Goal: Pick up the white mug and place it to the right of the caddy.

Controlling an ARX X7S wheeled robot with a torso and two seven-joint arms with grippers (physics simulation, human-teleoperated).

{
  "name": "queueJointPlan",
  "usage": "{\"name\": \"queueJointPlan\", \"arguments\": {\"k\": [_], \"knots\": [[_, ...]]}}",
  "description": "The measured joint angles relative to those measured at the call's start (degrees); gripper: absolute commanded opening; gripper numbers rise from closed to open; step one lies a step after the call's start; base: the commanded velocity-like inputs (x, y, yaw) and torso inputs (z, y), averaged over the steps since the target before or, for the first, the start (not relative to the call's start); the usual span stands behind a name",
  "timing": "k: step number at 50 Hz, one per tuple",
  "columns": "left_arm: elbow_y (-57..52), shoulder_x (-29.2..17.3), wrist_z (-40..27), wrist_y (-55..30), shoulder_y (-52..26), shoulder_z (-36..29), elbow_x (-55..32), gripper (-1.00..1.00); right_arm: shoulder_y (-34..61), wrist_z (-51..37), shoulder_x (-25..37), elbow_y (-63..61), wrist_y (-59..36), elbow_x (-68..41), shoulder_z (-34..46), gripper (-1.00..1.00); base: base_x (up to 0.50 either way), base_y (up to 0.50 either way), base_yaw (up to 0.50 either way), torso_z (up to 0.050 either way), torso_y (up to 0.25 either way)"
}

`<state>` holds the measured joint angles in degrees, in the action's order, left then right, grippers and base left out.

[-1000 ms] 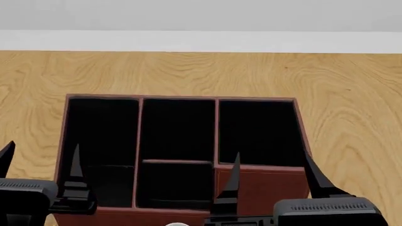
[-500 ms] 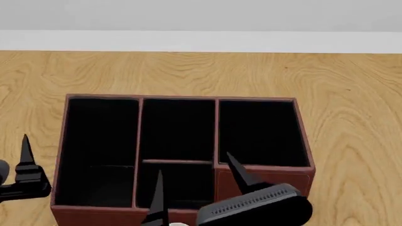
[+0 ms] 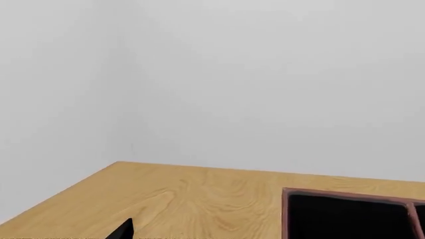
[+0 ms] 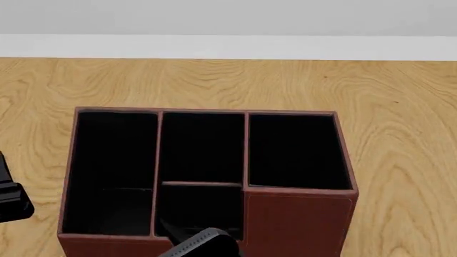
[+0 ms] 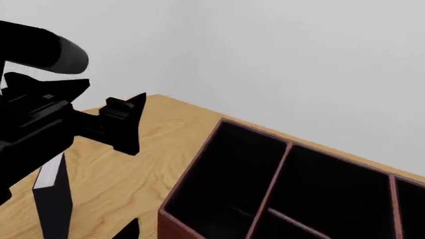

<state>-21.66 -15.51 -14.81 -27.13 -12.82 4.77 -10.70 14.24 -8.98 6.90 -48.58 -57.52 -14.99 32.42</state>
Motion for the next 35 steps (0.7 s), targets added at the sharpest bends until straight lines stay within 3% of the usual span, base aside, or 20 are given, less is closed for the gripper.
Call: {"name": "queueJointPlan", "arguments": {"k": [35], "knots": [[-0.3,-0.5,-1.2,-1.0,0.1,1.9,-2.0,1.00,-5.0,-1.2,0.1,5.5,2.0,-1.4,11.9,1.00,0.00,0.00,0.00,0.000,0.000]]}}
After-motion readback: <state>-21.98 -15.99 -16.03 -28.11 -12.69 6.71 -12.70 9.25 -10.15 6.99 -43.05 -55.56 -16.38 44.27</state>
